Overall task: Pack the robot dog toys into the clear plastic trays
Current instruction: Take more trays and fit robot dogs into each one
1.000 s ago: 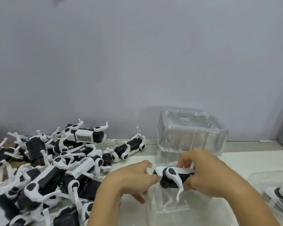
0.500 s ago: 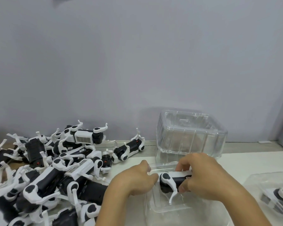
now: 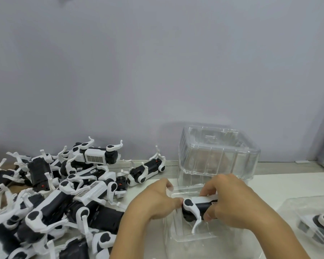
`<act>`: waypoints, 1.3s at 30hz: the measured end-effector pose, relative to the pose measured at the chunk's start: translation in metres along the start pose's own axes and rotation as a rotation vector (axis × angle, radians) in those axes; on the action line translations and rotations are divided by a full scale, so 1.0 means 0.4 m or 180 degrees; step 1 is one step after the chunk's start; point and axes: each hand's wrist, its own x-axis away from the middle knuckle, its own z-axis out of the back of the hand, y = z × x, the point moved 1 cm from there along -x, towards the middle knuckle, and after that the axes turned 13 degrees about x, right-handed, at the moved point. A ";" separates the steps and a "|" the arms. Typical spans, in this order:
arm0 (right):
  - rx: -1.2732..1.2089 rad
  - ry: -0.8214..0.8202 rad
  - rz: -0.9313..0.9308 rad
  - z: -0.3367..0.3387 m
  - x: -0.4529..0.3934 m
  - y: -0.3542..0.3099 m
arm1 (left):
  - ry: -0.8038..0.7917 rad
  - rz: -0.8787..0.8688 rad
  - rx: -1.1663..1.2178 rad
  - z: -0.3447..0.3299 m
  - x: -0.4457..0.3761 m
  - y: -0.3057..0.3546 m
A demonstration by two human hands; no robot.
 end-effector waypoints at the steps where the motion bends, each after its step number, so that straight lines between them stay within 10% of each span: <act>1: -0.0009 -0.0011 0.0005 0.001 0.000 -0.001 | 0.0025 -0.0146 -0.0012 0.005 0.005 0.005; 10: 0.0056 -0.0033 -0.0001 0.001 -0.002 -0.002 | -0.0599 -0.0305 -0.0176 -0.001 0.034 0.026; 39: -0.0358 0.0147 -0.0326 0.051 0.017 0.081 | 0.0033 -0.0653 0.0183 -0.038 -0.016 0.011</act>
